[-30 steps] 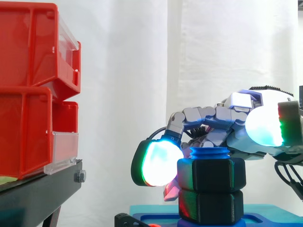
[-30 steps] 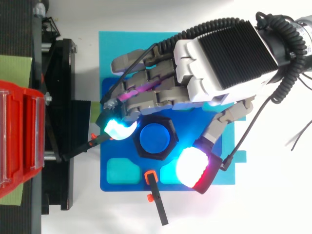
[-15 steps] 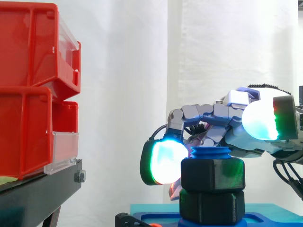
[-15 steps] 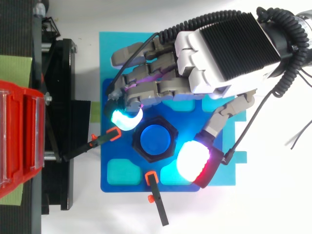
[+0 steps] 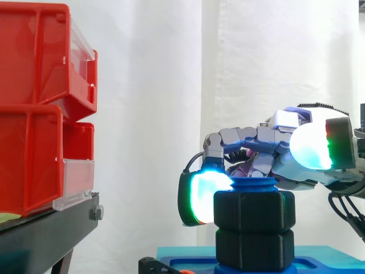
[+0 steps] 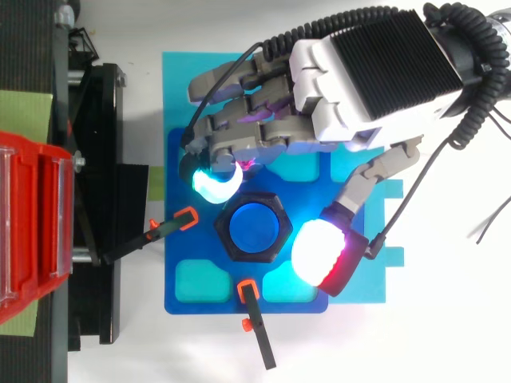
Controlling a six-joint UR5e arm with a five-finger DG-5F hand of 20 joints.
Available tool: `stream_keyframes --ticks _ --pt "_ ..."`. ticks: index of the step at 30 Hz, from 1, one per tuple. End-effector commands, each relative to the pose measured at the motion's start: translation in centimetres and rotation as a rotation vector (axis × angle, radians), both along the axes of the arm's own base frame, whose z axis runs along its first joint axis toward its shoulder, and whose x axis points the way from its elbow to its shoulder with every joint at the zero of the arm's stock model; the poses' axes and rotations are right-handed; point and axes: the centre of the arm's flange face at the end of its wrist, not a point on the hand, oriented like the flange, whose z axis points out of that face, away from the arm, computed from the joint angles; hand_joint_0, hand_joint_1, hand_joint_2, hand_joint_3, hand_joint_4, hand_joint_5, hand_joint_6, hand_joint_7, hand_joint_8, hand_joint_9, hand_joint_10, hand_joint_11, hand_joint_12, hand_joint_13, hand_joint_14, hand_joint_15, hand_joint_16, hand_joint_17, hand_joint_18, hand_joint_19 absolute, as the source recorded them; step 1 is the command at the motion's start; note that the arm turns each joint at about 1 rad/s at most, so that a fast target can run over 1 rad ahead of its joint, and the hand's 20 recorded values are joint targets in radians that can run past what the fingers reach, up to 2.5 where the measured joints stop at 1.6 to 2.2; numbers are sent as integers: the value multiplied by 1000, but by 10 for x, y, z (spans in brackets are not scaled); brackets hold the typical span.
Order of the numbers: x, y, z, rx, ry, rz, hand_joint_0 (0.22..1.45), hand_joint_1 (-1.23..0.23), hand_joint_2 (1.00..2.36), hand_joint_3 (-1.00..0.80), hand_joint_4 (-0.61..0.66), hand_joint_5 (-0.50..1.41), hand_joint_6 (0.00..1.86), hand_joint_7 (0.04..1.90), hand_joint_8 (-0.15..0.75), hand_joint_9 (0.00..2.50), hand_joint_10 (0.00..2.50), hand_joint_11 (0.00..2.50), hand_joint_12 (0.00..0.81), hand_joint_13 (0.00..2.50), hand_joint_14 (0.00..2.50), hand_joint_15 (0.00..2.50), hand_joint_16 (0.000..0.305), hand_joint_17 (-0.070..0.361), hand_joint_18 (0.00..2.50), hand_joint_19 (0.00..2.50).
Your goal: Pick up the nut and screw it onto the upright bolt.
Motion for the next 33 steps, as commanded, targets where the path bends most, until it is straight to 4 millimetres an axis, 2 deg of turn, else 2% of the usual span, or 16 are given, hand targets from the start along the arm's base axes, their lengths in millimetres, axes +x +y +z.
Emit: stream_keyframes --ticks 1,16,21,29,33 --pt "0 -3 0 0 -1 -3 478 -261 1000 -500 130 57 526 1405 257 1230 3 111 283 776 0 0 27 61 497 0" --pt "-2 -7 0 -3 0 -4 490 -301 1000 -500 78 93 553 1375 122 1611 5 150 210 985 0 0 20 45 763 0" --pt "-2 -8 0 -2 -1 -5 487 -301 1000 -500 71 94 559 1375 129 1669 5 160 195 1020 0 0 18 42 805 0" --pt "-2 -9 1 5 -1 -5 468 -230 1000 -500 105 71 500 1456 244 1571 7 204 241 943 0 0 23 51 693 0" --pt "0 -10 6 24 -3 1 465 -216 1000 -500 126 42 503 1353 252 1514 7 202 252 913 0 0 24 53 665 0"
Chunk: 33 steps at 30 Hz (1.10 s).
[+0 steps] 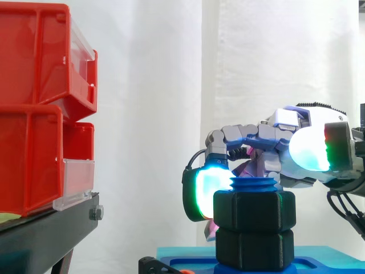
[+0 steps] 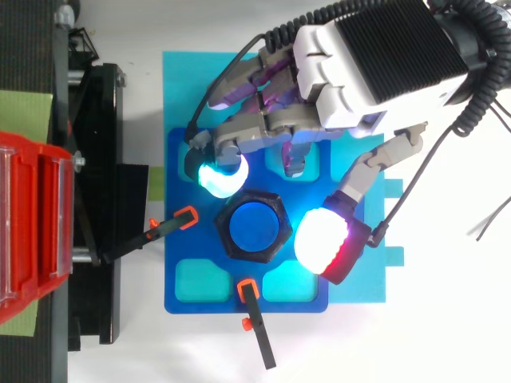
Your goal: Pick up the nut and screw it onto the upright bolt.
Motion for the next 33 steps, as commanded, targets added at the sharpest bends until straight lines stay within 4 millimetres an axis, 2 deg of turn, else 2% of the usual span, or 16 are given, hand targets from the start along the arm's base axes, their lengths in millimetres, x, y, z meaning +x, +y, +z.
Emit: stream_keyframes --ticks 1,2,7,12,19,27,29,33 --pt "3 -2 6 9 -7 3 464 -213 1000 -500 135 21 504 1266 262 1503 7 210 254 907 0 0 24 53 663 0" --pt "3 -2 6 9 -7 4 462 -209 1000 -500 167 0 505 1173 267 1460 7 214 264 893 0 0 25 56 649 0" --pt "9 -2 22 2 -36 19 458 -209 1000 -500 230 -55 504 985 288 1372 7 202 284 855 0 0 27 60 614 0" --pt "17 3 37 -1 -54 28 454 -217 1000 -500 237 -96 503 901 291 1264 5 173 291 826 0 0 28 63 584 0" --pt "18 9 36 -12 -51 27 451 -225 1000 -500 216 -117 503 821 282 1174 5 140 299 783 0 0 29 65 540 0" --pt "17 21 28 -37 -23 28 451 -229 1000 -500 216 -119 503 822 281 1108 5 125 307 719 0 0 29 66 508 0" --pt "10 27 7 -30 11 22 449 -230 1000 -500 216 -117 503 823 292 1038 3 106 316 670 0 0 32 71 451 0" --pt "6 31 -7 -17 -26 6 449 -233 1000 -500 208 -117 503 823 289 969 2 70 323 613 0 0 34 76 396 0"
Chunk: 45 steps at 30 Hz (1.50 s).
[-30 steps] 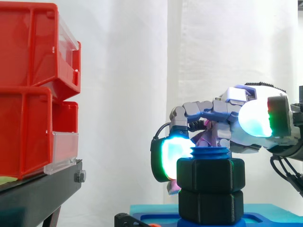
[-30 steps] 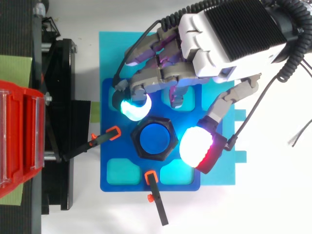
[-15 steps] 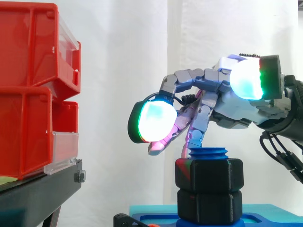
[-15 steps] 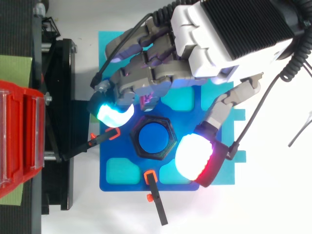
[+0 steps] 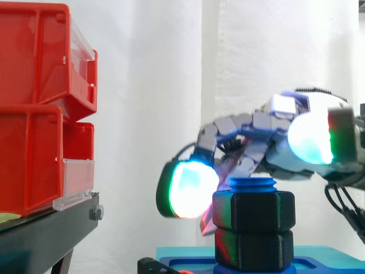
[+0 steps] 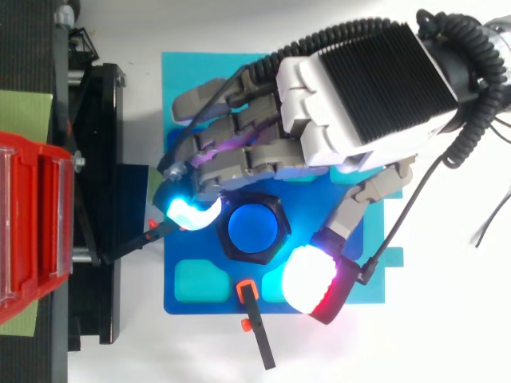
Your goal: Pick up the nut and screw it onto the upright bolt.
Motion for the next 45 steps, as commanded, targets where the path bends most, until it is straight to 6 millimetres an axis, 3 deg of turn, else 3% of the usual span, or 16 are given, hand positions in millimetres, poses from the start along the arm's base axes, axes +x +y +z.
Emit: stream_keyframes --ticks 1,8,18,32,45 --pt "-3 4 -11 12 -24 -7 448 -234 1000 -500 204 -119 503 813 285 938 0 52 325 582 0 0 35 79 367 0" --pt "-2 4 -8 16 -43 -5 445 -246 1000 -500 190 -134 503 770 279 803 0 0 335 509 0 0 37 83 294 0" --pt "-2 3 -8 15 -41 -7 449 -252 1000 -500 221 -114 503 849 293 830 0 10 328 544 0 0 35 79 315 0" --pt "-4 -3 -9 13 -36 -12 463 -269 1000 -500 198 -45 504 1198 305 934 0 69 312 614 0 0 31 71 392 0" --pt "-5 -11 -10 14 -34 -19 468 -272 1000 -500 171 -5 503 1370 303 995 0 84 302 655 0 0 30 67 420 0"
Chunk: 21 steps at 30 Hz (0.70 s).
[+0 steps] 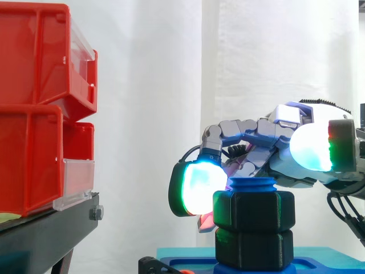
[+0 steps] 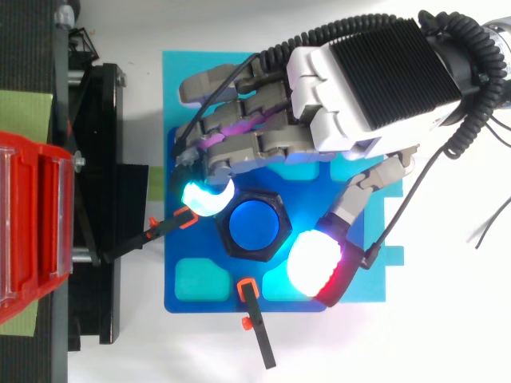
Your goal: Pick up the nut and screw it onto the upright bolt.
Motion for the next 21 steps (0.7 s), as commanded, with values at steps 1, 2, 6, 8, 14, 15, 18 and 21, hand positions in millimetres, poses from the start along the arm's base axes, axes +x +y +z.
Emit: stream_keyframes --ticks 1,2,6,8,14,15,18,21 --pt "0 -1 1 0 -1 -1 469 -273 1000 -500 166 -1 503 1373 302 999 5 82 301 659 0 0 29 66 426 0" --pt "0 -1 1 0 -1 -1 470 -274 1000 -500 162 3 503 1391 303 1023 3 94 301 666 0 0 29 66 429 0" --pt "-1 -2 0 -2 0 -3 473 -274 1000 -500 159 18 502 1402 300 1050 3 86 296 684 0 0 29 65 437 0" --pt "0 -2 0 -2 0 -3 473 -277 1000 -500 165 27 502 1410 291 1089 2 90 292 702 0 0 28 64 450 0" --pt "-2 -7 -2 -1 12 -9 477 -281 1000 -500 156 42 501 1432 283 1150 2 97 287 734 0 0 28 62 469 0" --pt "-2 -7 -2 -1 12 -9 477 -280 1000 -500 153 43 501 1429 281 1159 3 104 287 736 0 0 27 62 470 0" --pt "-3 -9 -2 0 18 -12 478 -283 1000 -500 143 52 500 1448 277 1190 2 104 288 755 0 0 27 61 480 0" --pt "-4 -10 -4 -1 22 -14 481 -286 1000 -500 131 58 500 1447 265 1234 3 113 283 772 0 0 27 60 493 0"
